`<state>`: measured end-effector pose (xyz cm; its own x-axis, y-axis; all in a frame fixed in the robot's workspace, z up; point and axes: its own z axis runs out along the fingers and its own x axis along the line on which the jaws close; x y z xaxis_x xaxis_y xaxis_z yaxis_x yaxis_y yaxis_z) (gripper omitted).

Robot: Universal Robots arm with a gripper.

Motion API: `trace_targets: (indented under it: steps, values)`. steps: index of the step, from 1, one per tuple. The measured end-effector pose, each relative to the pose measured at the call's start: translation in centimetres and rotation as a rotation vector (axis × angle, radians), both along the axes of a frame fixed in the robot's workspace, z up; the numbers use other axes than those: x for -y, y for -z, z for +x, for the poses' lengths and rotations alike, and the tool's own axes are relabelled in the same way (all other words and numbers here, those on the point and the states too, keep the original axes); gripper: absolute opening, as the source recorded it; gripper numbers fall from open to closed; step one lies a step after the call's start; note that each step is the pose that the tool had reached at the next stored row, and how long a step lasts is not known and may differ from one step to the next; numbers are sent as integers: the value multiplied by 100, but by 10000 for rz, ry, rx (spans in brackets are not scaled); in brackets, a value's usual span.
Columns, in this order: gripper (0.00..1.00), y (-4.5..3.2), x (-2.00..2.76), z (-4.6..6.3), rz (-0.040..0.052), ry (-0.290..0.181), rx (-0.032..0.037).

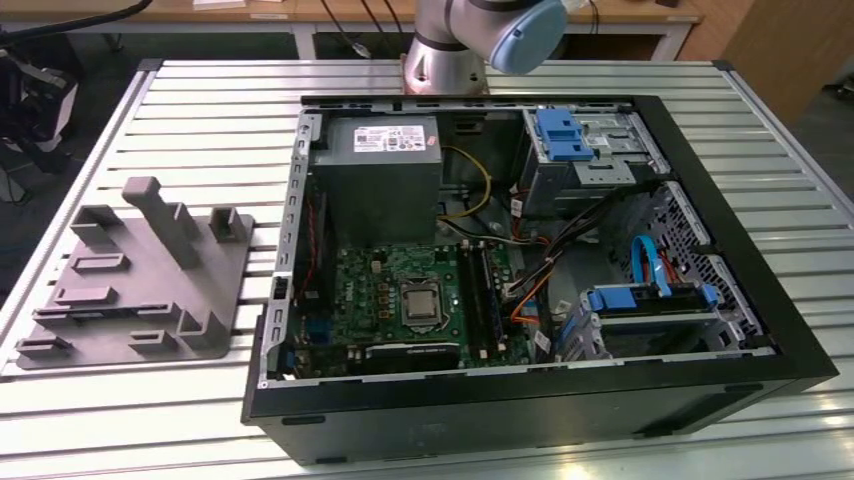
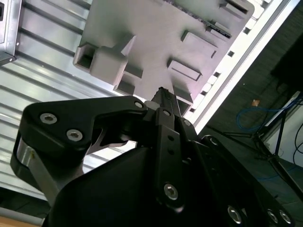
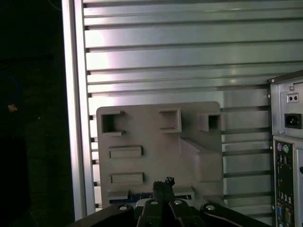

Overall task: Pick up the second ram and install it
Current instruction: 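Reach for the second ram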

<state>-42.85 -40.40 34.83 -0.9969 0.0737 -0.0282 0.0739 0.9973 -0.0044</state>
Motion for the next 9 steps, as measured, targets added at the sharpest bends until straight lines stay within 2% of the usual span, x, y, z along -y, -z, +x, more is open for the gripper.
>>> trace_targets:
  steps: [9]
  values:
    - [10,59,94,-69,1,-1,0]
